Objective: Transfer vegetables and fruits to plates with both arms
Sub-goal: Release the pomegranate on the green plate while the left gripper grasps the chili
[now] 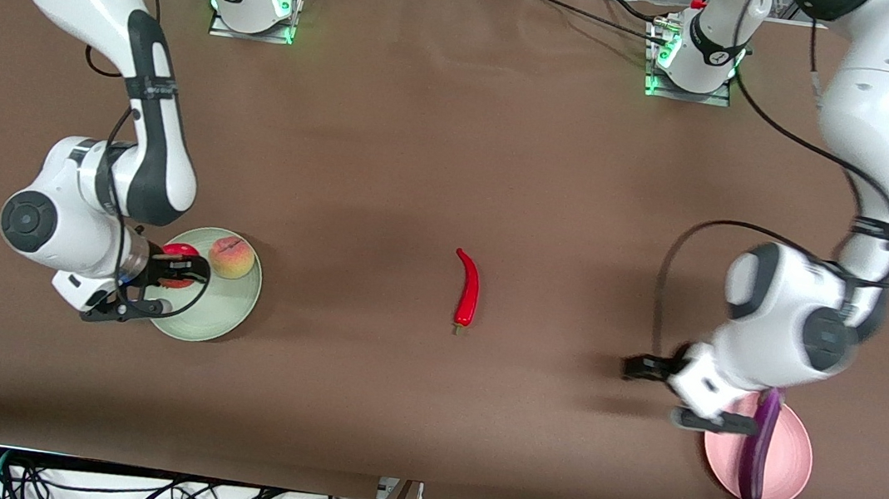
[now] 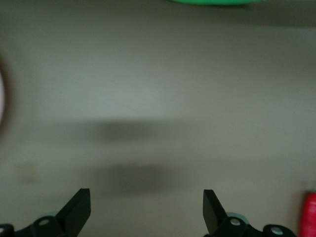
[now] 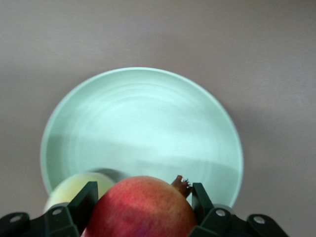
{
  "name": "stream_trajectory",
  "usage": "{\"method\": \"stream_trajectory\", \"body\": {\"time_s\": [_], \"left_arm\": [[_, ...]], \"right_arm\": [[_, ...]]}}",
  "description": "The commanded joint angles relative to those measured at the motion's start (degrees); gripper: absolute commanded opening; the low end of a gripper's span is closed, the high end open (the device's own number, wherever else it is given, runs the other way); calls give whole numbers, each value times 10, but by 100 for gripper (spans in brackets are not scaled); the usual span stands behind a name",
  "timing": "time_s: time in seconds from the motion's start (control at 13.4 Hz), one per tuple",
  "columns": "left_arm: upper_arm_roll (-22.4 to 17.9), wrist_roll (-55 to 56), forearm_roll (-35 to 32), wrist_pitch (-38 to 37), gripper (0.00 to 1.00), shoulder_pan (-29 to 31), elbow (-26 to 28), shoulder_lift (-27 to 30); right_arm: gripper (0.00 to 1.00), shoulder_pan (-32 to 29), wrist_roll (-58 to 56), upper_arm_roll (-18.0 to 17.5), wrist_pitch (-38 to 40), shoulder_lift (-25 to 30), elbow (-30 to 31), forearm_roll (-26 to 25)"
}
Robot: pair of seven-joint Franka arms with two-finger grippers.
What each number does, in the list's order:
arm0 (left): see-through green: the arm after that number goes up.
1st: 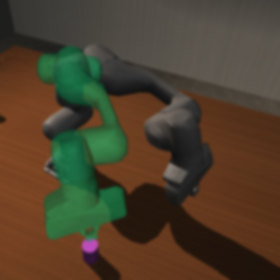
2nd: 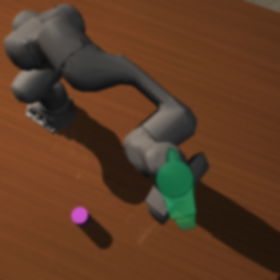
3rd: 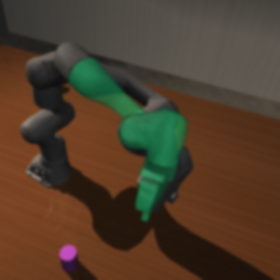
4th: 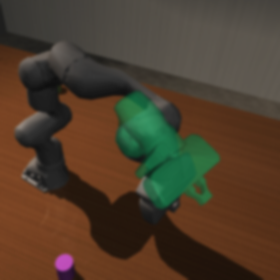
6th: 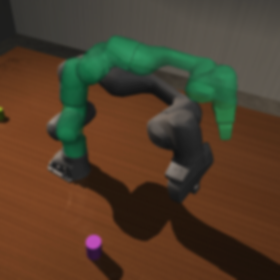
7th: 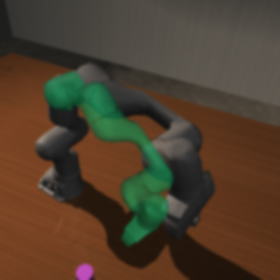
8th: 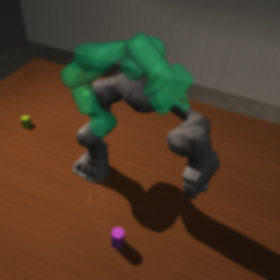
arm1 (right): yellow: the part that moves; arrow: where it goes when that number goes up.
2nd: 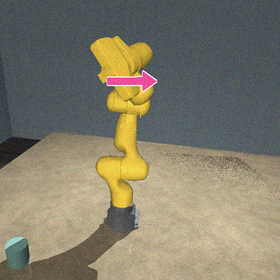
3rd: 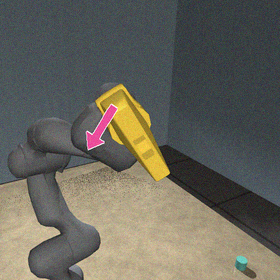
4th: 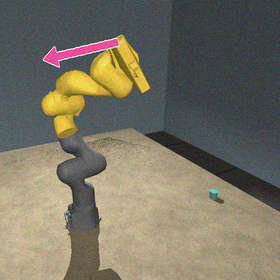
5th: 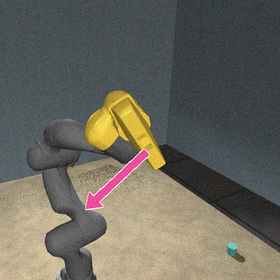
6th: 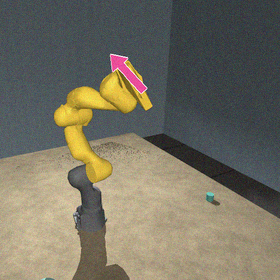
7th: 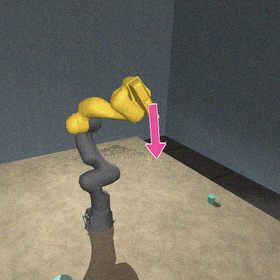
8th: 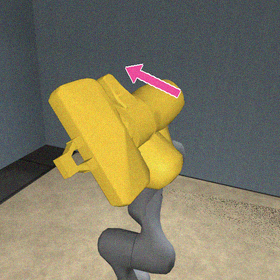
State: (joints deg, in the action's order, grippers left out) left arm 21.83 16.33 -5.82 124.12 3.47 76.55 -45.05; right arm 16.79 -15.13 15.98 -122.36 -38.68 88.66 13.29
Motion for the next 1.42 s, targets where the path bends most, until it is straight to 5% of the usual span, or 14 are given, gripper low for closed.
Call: {"method": "stream_trajectory", "body": {"time_s": [0.0,0.15,0.3,0.6,0.9,1.05,1.35], "left_arm": [[-13,43,-25,4,100,-78,10,-2],[-14,111,-59,24,100,-128,4,-21],[-16,184,-106,61,100,-185,0,-49],[-39,266,-141,72,100,-267,-54,-108],[-49,267,-142,73,96,-290,-45,-112],[-49,269,-143,73,48,-292,-45,-120],[-50,271,-144,120,3,-292,-43,-139]], "right_arm": [[36,1,-5,-9,-2,-17,-23,-6],[82,-2,-1,-9,-2,-23,-25,-3],[98,-2,-3,-10,11,-18,-38,-1],[99,1,9,-10,58,-14,-72,-2],[99,19,81,-12,89,14,-83,-6],[99,29,133,-12,120,45,-82,-10],[99,48,218,-10,209,130,-75,-15]]}}
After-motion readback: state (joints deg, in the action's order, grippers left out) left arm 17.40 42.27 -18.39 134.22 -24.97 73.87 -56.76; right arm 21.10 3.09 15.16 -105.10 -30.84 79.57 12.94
